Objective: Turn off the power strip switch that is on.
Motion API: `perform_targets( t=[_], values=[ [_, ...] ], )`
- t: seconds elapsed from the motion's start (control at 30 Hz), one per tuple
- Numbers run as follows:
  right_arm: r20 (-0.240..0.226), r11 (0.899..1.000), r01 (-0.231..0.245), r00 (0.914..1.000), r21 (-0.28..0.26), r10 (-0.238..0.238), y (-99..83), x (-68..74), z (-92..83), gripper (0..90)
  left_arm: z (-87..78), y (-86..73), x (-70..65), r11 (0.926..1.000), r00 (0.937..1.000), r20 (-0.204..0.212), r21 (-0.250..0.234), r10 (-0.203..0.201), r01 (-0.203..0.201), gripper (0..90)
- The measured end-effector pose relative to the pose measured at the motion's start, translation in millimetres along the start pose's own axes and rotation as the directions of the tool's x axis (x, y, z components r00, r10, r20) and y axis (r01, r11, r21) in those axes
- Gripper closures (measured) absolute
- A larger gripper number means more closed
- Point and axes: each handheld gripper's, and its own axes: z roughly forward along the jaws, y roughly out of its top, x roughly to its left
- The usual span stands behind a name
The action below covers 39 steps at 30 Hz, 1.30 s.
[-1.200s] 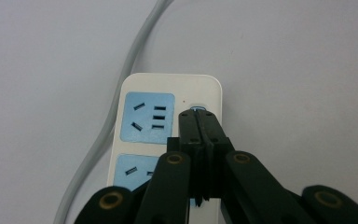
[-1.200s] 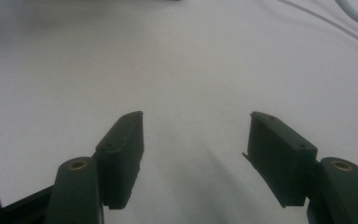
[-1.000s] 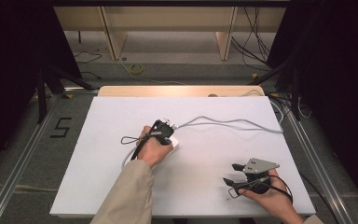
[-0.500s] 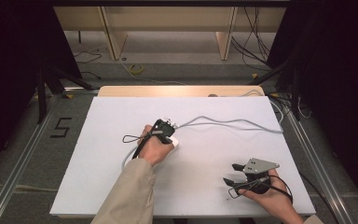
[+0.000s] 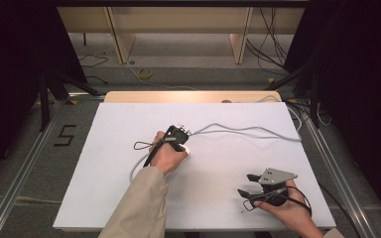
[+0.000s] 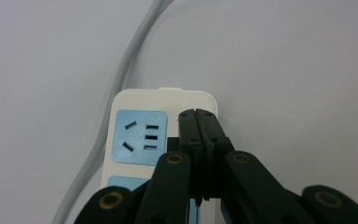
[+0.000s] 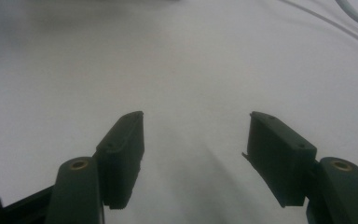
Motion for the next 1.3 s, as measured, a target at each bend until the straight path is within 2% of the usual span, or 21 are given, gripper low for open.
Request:
perform_targets(
  t=[1.3],
  values=[
    [-0.004, 1.000, -0.005, 1.0000, -0.005, 0.005, -0.3, 0.2, 1.1, 37.5, 12.2, 2.3, 1.4, 0.9995, 0.9999, -0.008, 0.029, -0.015, 0.015, 89.5]
  ],
)
